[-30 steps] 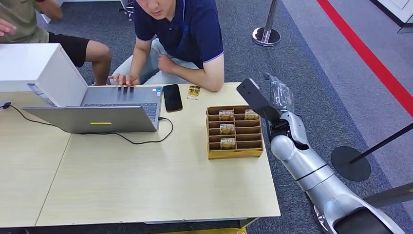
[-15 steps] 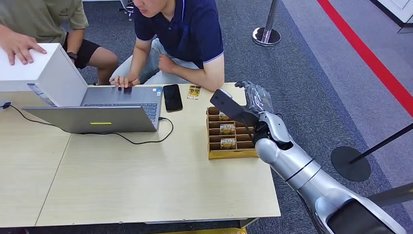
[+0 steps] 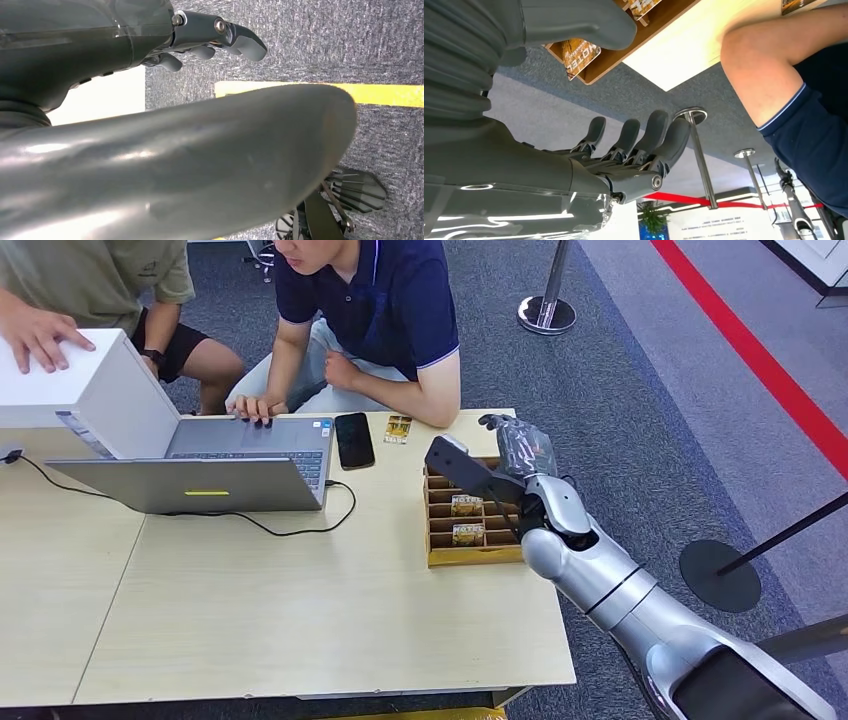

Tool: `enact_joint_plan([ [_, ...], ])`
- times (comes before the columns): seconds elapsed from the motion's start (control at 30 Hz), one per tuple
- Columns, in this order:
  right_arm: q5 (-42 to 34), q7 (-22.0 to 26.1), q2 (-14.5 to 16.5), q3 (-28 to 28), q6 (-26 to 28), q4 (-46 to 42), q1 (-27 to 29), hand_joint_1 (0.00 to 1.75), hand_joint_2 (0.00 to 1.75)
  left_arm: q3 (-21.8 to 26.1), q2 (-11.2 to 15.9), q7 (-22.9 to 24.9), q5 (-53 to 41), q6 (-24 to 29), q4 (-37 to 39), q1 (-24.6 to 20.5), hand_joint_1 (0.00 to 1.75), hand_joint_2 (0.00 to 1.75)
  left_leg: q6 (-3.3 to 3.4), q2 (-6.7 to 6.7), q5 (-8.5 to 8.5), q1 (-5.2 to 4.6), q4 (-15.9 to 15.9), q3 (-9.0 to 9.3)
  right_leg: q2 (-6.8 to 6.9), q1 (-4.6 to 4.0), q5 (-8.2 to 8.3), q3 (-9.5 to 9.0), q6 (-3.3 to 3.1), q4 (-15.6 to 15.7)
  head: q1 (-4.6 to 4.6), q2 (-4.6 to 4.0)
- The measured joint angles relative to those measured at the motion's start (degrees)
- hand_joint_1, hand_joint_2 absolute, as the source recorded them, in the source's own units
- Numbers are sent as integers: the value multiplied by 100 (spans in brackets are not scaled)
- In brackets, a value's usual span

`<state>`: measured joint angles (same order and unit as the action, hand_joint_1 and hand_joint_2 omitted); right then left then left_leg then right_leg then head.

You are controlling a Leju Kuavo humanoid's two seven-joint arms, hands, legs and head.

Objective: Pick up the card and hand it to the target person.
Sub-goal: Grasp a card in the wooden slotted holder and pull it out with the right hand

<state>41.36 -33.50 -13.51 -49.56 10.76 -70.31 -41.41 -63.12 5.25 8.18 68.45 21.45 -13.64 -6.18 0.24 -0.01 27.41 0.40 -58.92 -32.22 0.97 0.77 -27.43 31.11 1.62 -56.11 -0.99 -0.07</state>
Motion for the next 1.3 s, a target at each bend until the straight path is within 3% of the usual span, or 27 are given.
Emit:
enact_joint_plan([
  [0.67,48,-46,-236,-87,-48,292,3,79,175,2,0,-3,16,9,0,4,0,0,0,1,0,0,0,0,-1,0,0,1,0,0,0,0],
  [1.3,-31,16,-323,-85,-15,692,12,97,175,1,0,-1,16,17,0,4,0,0,0,2,0,0,0,0,-3,0,0,1,0,0,0,0],
])
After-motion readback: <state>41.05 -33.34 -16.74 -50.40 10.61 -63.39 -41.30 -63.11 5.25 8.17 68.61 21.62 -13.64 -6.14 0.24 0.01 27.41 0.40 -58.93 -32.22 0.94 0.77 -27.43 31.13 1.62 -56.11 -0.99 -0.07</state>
